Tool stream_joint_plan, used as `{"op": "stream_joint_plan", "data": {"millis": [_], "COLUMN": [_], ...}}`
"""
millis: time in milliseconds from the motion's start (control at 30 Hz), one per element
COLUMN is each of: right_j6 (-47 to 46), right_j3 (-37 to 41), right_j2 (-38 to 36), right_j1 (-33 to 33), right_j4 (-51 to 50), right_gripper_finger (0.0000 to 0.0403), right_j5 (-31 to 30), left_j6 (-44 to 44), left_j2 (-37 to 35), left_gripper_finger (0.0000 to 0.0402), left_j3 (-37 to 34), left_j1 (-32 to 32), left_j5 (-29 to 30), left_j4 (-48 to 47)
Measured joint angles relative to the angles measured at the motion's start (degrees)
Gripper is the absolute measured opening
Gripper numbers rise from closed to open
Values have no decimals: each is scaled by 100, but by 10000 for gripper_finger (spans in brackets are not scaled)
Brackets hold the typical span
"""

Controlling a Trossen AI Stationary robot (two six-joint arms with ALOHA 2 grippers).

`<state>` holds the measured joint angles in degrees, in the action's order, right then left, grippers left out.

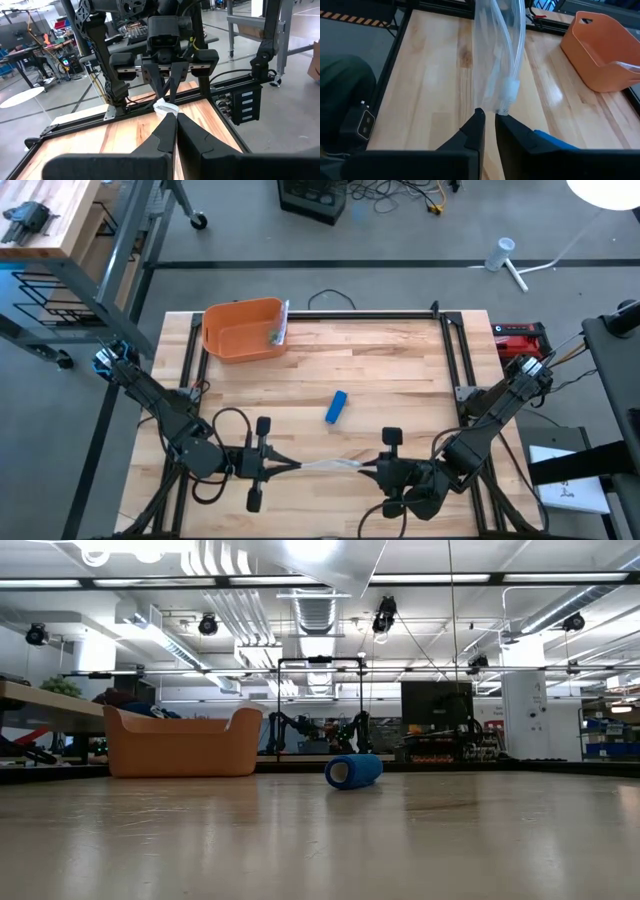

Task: Roll bandage
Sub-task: Open the transparent zip bag

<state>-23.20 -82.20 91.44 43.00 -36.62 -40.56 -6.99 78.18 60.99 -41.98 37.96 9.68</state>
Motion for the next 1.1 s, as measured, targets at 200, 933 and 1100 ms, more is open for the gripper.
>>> {"op": "stream_joint_plan", "data": {"millis": [200,933,1100], "right_j6": [-15,-283,-552], "right_j3": [1,1,1], "right_j2": [0,2,2], "right_j1": [0,0,-4], "right_j4": [-1,-83,-99], "right_gripper_finger": [60,54,75], "right_j5": [0,-2,-3], "left_j6": [-1,-18,-150], "left_j2": [1,1,4], "left_gripper_finger": [0,0,0], "left_j3": [0,0,0], "left_j1": [-11,-31,-37], "left_j5": [-5,-7,-332], "left_j4": [2,-18,-46]}}
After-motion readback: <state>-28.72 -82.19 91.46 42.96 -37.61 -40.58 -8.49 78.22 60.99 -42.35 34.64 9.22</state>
